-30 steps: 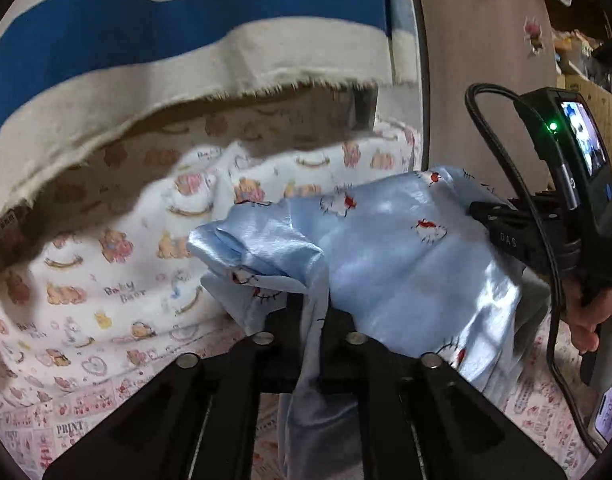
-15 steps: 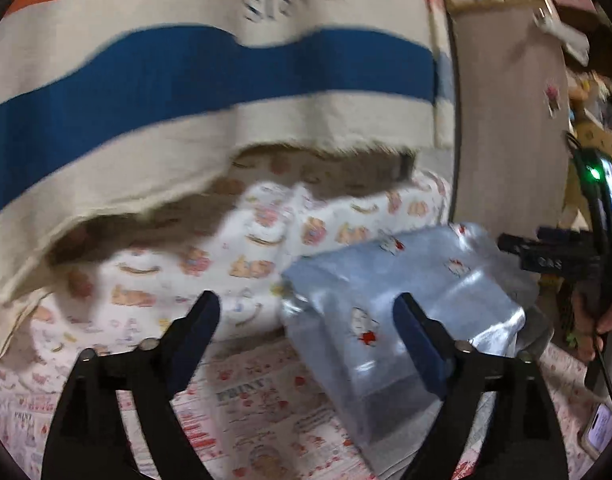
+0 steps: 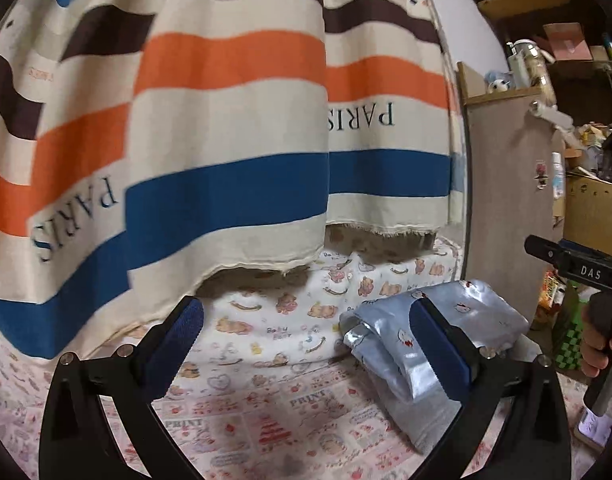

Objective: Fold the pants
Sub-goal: 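Lower the bundle onto the folded grey garment and open both grippers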

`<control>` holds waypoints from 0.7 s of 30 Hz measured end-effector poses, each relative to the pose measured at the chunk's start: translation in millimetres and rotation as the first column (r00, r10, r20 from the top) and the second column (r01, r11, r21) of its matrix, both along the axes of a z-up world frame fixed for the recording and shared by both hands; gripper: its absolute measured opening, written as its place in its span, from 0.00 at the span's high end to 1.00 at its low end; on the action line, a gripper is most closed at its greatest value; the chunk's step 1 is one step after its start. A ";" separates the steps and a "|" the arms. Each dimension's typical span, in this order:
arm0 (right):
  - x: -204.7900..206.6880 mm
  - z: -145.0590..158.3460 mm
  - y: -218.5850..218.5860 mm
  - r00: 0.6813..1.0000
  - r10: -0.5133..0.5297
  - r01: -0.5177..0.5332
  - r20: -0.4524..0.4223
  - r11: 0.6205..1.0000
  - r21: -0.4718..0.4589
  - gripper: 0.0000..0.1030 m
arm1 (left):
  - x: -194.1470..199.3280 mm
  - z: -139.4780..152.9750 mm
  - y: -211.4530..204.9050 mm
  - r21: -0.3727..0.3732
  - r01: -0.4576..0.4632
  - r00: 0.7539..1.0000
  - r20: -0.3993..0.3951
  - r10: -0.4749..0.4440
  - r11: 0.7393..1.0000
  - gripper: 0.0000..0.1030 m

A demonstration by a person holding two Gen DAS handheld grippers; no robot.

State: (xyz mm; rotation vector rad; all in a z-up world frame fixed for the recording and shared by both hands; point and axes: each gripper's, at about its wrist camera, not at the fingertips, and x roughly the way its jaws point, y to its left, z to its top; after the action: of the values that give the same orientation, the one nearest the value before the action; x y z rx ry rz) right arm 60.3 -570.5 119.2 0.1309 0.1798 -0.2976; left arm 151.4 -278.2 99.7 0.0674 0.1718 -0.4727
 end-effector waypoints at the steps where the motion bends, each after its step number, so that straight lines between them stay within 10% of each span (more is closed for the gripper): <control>1: -4.8 1.9 8.0 1.000 0.012 -0.012 0.008 1.000 -0.003 0.00 | -5.3 0.2 5.8 0.003 0.002 1.000 0.007 -0.002 1.000 0.01; 21: -11.1 -83.7 93.4 0.995 0.076 -0.079 -0.066 0.996 -0.044 0.00 | -12.8 -68.0 72.3 0.052 -0.059 0.998 0.001 0.059 0.997 0.01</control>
State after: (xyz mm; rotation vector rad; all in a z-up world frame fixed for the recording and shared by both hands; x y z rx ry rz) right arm 49.1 -477.1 35.5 0.0676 0.2414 -0.2282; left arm 138.6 -205.9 31.6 0.1128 0.1864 -0.4098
